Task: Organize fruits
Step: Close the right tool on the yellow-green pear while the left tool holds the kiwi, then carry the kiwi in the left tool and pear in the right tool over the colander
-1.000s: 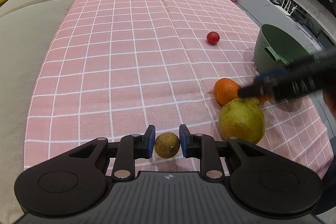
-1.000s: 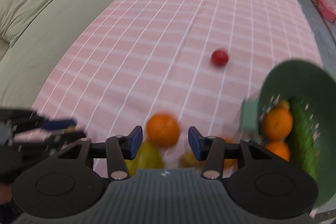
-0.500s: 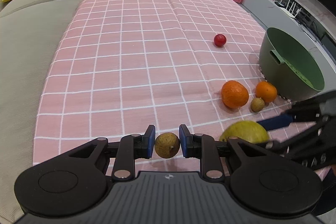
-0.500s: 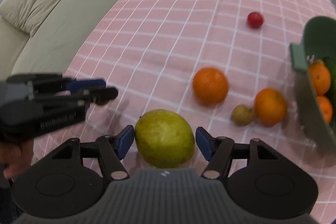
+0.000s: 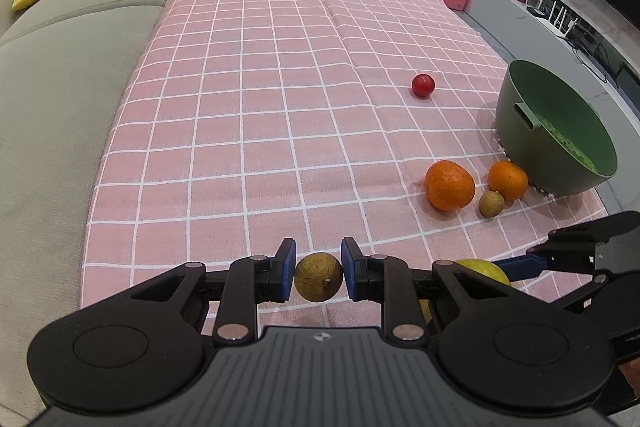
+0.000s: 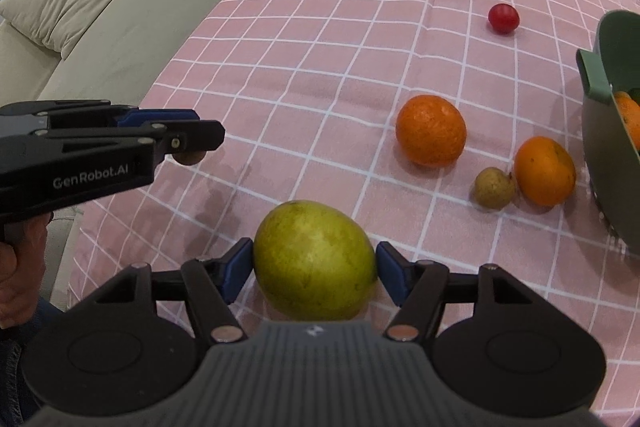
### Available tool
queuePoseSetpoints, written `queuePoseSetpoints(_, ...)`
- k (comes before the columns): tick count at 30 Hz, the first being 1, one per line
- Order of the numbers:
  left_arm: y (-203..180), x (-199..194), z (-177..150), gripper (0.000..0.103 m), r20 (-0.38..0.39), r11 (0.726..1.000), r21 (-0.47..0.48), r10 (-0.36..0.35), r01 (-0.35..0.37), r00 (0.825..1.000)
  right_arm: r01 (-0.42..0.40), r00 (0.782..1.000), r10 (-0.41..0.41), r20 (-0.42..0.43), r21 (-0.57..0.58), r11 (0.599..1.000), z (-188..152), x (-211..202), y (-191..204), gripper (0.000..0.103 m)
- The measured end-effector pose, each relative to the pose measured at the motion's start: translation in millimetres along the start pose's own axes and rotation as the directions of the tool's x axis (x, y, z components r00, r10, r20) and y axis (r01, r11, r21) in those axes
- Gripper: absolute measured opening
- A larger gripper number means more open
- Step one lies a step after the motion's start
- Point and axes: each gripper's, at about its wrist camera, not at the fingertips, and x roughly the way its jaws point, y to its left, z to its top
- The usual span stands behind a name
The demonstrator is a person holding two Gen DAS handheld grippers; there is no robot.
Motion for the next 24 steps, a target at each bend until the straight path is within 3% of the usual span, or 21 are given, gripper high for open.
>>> queuePoseSetpoints(12,-12.7,-5.4,0.2,0.028,0.01,0.999,0.046,-0.023,0.023,1.0,0.017,1.0,-0.018,0.008,0.1,0.995,-22.9,-38.1,-21.1,0.063)
queuePoseSetpoints(24,-81.7,-10.6,31.7,0.028,0.027,0.984,0.156,-0.095,0.09,0.995,0.009,0.982,-0.058,0.182,0.26,0.965,-15.1,-136.8,-99.9,0.063)
